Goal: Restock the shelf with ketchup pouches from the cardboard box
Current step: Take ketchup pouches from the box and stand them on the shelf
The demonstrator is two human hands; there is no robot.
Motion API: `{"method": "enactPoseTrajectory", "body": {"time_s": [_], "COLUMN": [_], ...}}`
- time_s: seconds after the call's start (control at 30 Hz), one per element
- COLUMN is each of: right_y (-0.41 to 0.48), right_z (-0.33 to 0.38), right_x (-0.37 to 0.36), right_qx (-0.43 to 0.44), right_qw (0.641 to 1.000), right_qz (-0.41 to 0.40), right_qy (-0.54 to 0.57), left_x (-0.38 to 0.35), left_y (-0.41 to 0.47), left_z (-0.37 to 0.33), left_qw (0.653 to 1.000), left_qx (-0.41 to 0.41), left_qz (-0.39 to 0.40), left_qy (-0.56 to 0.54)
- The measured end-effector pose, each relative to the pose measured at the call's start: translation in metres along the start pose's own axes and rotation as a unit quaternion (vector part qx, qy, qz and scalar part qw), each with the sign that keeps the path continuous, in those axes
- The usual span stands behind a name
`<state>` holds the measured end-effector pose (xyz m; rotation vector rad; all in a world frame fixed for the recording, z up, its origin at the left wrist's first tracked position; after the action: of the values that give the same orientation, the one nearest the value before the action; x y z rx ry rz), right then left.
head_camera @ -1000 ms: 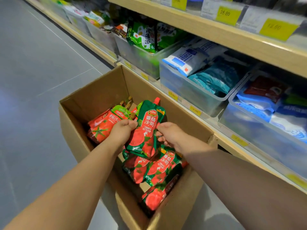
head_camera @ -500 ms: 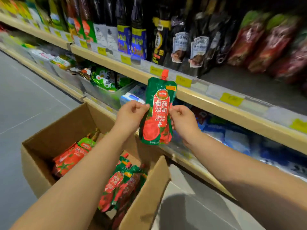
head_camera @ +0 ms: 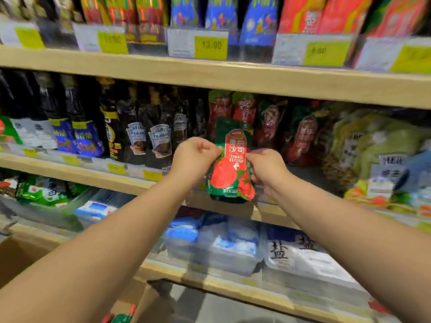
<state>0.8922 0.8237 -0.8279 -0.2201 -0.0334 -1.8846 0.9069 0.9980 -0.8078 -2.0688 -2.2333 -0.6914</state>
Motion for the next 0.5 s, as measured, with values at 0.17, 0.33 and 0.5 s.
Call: {"method": "enactPoseTrajectory", "body": {"time_s": [0.17,0.33,0.5], "right_y": [0.038,0.063,0.064], "right_z": [0.02,0.004,-0.016], "right_x": [0.044,0.06,0.064], "right_qx": [-0.006,0.002,0.017], "right_qw": [0.995,0.992,0.992], "right_qz": [-0.094,-0.121,-0.123], "right_qy": [0.039,-0.04,-0.024], "left_x": [-0.06,-0.109,-0.129], "left_y": [0.034,0.038,0.032], "left_z": [-0.017,-0.004,0.009], "left_qw": [0.998,0.995,0.993], "left_qx": [0.004,0.0,-0.001], "left_qz": [0.048,0.101,0.111], "left_qy": [-0.038,-0.009,-0.044]}}
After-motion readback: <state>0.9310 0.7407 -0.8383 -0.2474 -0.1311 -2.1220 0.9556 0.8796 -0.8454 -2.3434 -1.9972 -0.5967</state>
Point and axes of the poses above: each hand's wrist, its own y-axis towards the middle knuckle, its own x-axis out of the back of the hand, z = x × y, the point moved 6 cm from there along y, towards the middle knuckle, and after that the axes turned 4 degrees about -x, right-handed, at the moved point
